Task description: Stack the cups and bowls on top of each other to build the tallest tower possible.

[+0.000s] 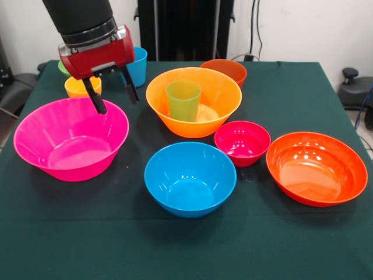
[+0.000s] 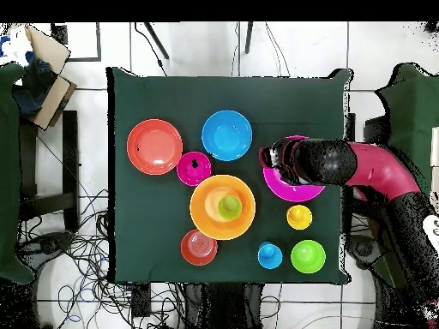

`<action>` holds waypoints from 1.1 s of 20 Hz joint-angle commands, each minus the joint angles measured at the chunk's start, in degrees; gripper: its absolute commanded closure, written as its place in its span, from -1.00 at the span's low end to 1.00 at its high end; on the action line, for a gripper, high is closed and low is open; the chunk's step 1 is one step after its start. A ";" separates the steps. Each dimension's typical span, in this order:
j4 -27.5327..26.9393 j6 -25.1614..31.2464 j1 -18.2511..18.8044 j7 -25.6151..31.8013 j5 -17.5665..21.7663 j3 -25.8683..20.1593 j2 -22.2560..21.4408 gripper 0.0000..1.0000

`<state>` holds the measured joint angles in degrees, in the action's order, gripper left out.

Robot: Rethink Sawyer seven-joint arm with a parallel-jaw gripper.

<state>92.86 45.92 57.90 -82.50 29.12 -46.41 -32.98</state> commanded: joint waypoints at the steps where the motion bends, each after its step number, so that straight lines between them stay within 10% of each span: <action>1: 1.85 -4.57 -0.82 8.52 6.34 1.64 6.05 -1.00; 22: -2.18 -3.40 5.68 19.34 12.26 -1.53 14.47 -1.00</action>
<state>93.07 41.62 63.20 -82.50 36.15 -46.55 -21.18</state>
